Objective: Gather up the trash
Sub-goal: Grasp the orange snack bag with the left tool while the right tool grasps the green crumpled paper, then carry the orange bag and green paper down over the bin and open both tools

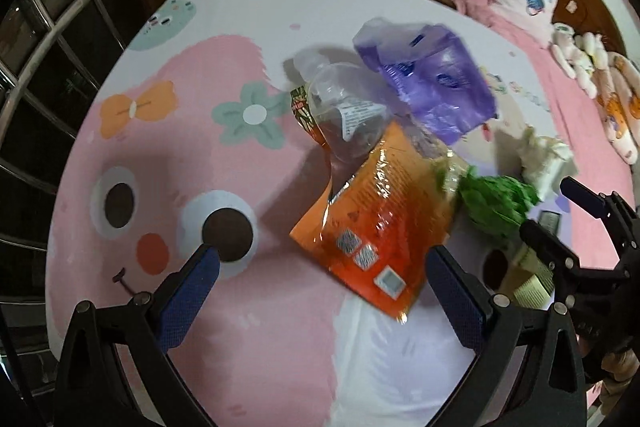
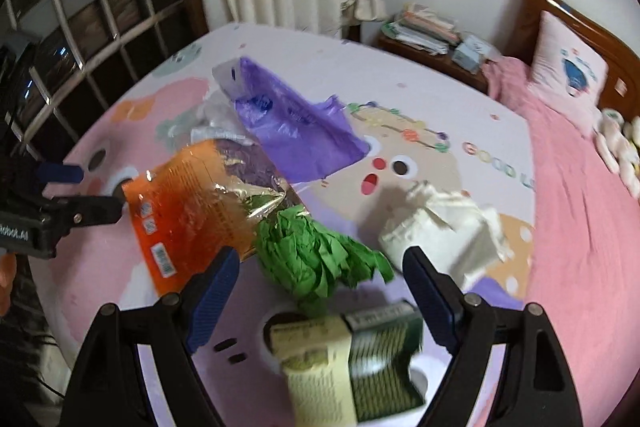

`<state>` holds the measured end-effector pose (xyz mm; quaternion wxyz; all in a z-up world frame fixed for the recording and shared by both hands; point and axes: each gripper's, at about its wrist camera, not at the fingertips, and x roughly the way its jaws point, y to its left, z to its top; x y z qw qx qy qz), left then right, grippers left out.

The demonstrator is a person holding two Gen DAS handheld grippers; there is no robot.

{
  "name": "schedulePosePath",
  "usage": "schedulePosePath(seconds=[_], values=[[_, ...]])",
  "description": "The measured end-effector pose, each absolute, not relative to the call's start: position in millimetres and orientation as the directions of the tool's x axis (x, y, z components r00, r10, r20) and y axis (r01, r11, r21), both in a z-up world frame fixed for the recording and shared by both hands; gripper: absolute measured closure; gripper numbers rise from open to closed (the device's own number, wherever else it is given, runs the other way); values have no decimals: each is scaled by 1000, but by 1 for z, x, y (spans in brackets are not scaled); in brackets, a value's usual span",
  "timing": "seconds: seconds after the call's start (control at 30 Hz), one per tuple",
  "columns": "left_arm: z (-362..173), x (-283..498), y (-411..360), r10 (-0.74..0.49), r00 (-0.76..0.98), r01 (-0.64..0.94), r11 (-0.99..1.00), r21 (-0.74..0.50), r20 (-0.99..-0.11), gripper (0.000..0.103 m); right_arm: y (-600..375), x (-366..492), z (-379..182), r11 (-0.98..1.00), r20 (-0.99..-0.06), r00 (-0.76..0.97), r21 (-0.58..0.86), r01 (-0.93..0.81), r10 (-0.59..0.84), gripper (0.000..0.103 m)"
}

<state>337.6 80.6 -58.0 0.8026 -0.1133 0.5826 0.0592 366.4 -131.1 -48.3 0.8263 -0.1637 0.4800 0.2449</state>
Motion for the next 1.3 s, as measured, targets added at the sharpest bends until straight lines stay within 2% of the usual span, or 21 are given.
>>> schedulePosePath(seconds=[0.17,0.37,0.43,0.5,0.7,0.93,1.0,1.07,1.1,1.13,1.23,1.3], values=[[-82,355,76,-19,275,-250,964,-91,-961,1,-122,376,-72,778,-895,379,-62,-625,234,19],[-98,367,76,-47,250,-289,950,-121,-967,1,-114,381,-89,734,-915,329,-55,-677,235,19],[-102,369,74,-62,244,-295,946,-135,-968,1,-111,381,-94,724,-923,307,-48,-688,231,25],[-105,370,70,-70,238,-290,947,-140,-969,1,-112,382,-99,719,-928,289,-34,-694,234,38],[-113,373,54,-82,219,-288,947,-145,-972,5,-120,381,-98,725,-922,282,-2,-689,266,53],[-109,375,20,-52,201,-258,960,-104,-978,32,-122,376,-92,717,-918,254,46,-695,305,60],[-107,373,11,-65,199,-246,963,-114,-978,43,-121,374,-88,715,-913,253,58,-696,320,60],[-104,371,6,-93,199,-241,960,-140,-976,65,-120,371,-85,711,-908,258,60,-700,331,60],[-104,370,3,-111,198,-240,958,-158,-974,71,-119,370,-83,708,-905,260,61,-703,336,60],[-103,369,0,-119,196,-241,956,-165,-973,72,-118,367,-81,705,-903,261,61,-707,341,61],[-97,362,-9,-112,196,-234,959,-158,-974,86,-116,362,-75,702,-897,267,64,-709,352,61],[-92,356,-10,-98,205,-233,961,-146,-974,86,-117,358,-70,707,-891,274,72,-704,363,61]])
